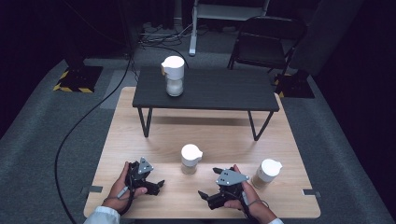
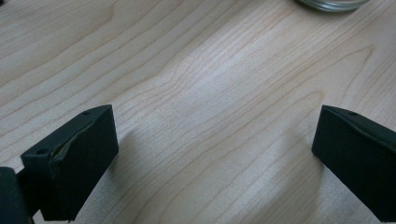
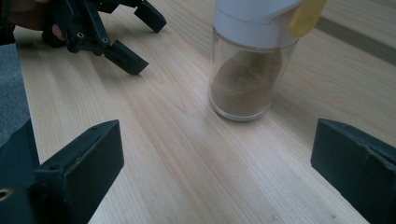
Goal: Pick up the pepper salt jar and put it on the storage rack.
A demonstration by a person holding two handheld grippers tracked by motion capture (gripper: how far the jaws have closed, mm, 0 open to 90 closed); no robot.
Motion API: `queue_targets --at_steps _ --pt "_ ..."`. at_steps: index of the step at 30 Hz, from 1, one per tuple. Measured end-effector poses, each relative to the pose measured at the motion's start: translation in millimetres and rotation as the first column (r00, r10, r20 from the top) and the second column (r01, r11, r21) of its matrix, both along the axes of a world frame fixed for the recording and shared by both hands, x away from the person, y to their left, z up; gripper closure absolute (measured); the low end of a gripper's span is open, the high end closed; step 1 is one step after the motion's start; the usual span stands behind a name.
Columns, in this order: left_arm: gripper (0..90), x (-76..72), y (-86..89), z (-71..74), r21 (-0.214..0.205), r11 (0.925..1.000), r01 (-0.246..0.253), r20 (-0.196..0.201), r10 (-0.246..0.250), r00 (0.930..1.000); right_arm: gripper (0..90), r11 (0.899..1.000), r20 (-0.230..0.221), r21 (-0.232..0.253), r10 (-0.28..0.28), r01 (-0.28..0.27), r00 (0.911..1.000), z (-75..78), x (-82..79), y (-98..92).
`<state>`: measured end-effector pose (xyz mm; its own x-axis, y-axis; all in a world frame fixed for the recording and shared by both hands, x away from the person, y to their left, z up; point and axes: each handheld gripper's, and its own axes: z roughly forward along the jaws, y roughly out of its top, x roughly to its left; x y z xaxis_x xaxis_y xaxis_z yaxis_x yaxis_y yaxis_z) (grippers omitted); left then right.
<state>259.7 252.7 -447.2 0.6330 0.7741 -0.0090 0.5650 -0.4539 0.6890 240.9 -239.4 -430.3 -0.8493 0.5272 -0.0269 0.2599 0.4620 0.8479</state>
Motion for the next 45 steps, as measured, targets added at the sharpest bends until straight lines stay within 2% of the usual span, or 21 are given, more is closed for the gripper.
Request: queue_targets --at_steps 9,22,33,45 --pt "0.0 -0.1 0.1 -0.1 -0.002 1.0000 0.002 -0.001 -0.002 1.0000 2.3 1.000 -0.011 0.014 -0.013 0.014 0.9998 -3.3 9.8 11.8" --pt "0.0 -0.1 0.1 0.0 -0.001 1.0000 0.004 -0.001 -0.004 1.0000 2.3 0.999 -0.041 0.040 -0.033 0.035 0.9986 -10.2 32.6 31.5" --pt "0.0 0.0 0.2 0.1 -0.001 1.0000 0.005 -0.001 -0.005 1.0000 2.4 0.997 -0.047 0.056 -0.040 0.043 0.9981 -13.6 41.3 42.5" --pt "0.0 0.0 0.2 0.0 -0.001 1.0000 0.005 -0.001 -0.005 1.0000 2.7 0.991 -0.054 0.107 -0.078 0.083 0.9955 -19.2 47.8 48.6"
